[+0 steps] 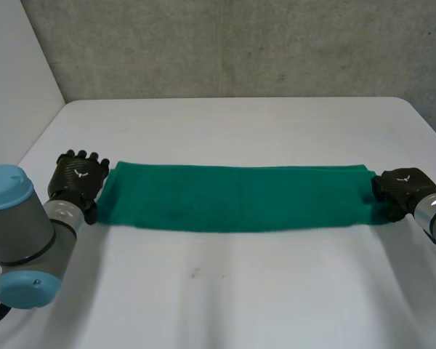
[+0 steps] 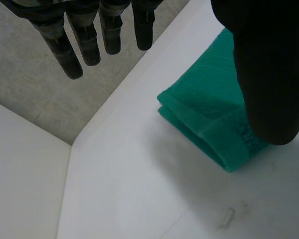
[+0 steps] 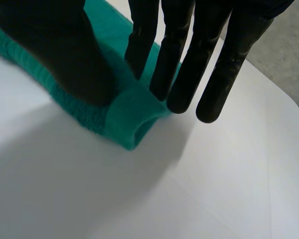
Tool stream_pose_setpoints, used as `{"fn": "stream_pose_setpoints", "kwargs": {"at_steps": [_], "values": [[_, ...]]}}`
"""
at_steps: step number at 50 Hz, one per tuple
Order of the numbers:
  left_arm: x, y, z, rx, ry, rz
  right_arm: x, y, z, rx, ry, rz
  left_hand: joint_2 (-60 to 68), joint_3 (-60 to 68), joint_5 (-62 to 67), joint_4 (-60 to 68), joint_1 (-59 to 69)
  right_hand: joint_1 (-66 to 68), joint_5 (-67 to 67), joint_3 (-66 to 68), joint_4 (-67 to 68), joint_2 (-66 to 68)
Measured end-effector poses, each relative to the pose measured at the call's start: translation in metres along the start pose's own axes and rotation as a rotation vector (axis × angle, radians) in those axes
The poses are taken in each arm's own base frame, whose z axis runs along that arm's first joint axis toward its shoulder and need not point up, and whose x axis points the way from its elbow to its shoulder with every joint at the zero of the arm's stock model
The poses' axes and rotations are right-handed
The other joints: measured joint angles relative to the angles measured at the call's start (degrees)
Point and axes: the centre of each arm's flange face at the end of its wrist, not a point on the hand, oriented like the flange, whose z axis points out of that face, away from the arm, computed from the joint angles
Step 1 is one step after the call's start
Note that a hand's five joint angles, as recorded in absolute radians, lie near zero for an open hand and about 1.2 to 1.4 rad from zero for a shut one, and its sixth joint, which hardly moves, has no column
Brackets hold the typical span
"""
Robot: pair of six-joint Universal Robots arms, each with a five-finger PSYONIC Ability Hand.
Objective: Fold the towel.
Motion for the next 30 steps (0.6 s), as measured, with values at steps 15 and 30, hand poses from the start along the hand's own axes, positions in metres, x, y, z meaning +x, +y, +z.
{"fn": "stream_pose_setpoints", "kwargs": {"at_steps": [15,30], "values": [[0.001,0.0,-0.003,-0.004,0.004,0.001,0.08,0.024,0.015,-0.083,0.248,0.02,0.0,0.0,0.0,0.0,0.0,2.4,6.0,6.2,6.8,4.7],[-0.005,-0.008,-0.013,0.017,-0.013,0.0,0.094,-0.046,-0.001,0.075,0.336,-0.228,0.0,0.0,0.0,0.0,0.0,2.8,6.7,6.3,7.0,4.7]]}}
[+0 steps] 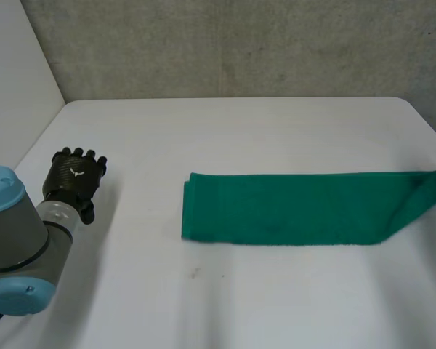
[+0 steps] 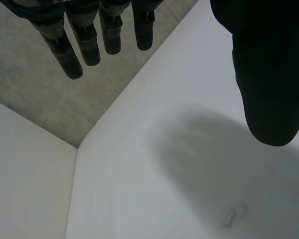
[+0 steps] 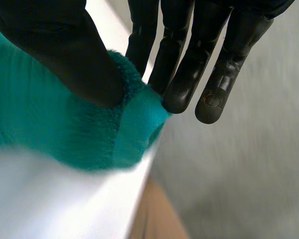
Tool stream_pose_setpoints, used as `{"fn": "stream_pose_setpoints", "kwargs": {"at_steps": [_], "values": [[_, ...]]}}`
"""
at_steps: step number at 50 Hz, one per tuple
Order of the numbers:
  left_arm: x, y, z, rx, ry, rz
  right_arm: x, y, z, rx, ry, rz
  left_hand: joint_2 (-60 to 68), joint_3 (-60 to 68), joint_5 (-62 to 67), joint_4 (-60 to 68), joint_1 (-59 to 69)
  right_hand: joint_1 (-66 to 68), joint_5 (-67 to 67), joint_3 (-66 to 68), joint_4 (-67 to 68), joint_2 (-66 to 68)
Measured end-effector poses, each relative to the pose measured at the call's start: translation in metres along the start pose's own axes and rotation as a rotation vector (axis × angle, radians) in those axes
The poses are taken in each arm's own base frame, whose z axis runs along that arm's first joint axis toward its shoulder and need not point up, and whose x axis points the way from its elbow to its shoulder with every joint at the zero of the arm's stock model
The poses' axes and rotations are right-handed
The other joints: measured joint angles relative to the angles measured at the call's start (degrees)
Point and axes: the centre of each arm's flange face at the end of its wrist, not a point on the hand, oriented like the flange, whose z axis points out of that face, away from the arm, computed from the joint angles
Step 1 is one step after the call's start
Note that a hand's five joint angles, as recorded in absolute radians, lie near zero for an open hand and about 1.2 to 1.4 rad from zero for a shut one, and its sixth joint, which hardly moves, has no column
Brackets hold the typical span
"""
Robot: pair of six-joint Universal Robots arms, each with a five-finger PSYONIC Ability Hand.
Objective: Fold the towel.
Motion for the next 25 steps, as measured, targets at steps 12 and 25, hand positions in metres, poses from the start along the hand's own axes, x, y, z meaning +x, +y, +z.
{"fn": "stream_pose_setpoints", "kwargs": {"at_steps": [12,25], "values": [[-0.001,-0.009,-0.006,0.026,-0.004,0.0,-0.146,-0.14,-0.094,0.513,-0.465,-0.029,0.0,0.0,0.0,0.0,0.0,0.0,0.1,0.4,0.1,0.0],[0.033,-0.032,-0.025,0.108,0.089,0.018,-0.287,-0.144,-0.161,0.664,-0.798,-0.156,0.0,0.0,0.0,0.0,0.0,-17.8,-20.0,-21.7,-22.2,-21.8]]}}
